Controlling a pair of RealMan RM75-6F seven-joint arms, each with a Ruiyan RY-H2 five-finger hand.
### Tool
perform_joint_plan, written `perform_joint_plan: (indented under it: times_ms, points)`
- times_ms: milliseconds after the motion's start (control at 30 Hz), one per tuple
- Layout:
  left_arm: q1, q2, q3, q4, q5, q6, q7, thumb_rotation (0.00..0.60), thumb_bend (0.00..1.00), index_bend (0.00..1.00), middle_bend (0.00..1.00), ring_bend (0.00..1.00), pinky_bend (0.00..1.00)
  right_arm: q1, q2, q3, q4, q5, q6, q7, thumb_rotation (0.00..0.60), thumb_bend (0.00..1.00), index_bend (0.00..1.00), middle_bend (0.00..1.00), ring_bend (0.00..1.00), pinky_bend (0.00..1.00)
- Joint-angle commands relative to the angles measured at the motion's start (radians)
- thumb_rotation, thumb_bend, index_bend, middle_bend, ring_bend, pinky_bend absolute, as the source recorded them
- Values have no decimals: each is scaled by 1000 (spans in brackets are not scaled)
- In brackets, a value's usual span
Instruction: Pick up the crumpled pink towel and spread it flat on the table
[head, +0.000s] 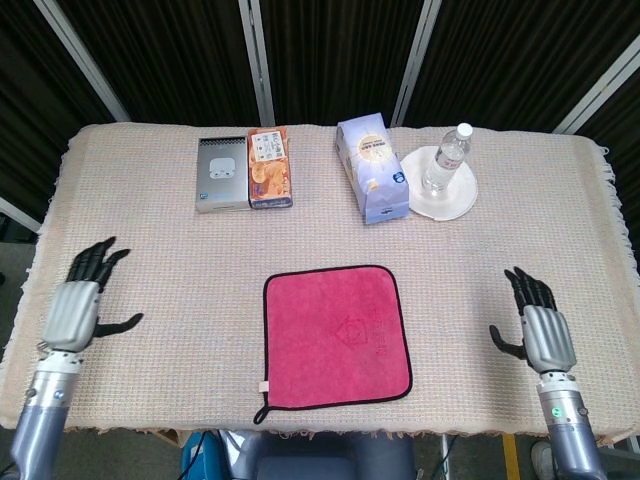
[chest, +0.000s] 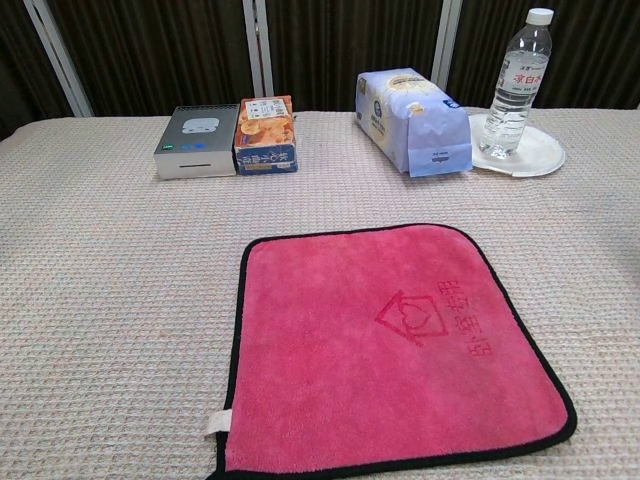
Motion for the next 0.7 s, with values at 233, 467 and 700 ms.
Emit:
perform_joint_plan:
  times_ms: [233,467,700]
  points:
    - [181,31,88,161,110,174,-48,600,35,77,0,0,0,-74,35,-54,-1,-108,102,-3,600,316,0,0,0,0]
    - [261,48,104,252,114,212,-124,600,35,49,0,0,0,-115,74,-79,-40,-179,163,18,600,308,0,0,0,0]
    - [290,55,82,296,98,189,-219,600,35,16,0,0,0,-136,105,-79,-41,-175,165,80,600,307,0,0,0,0]
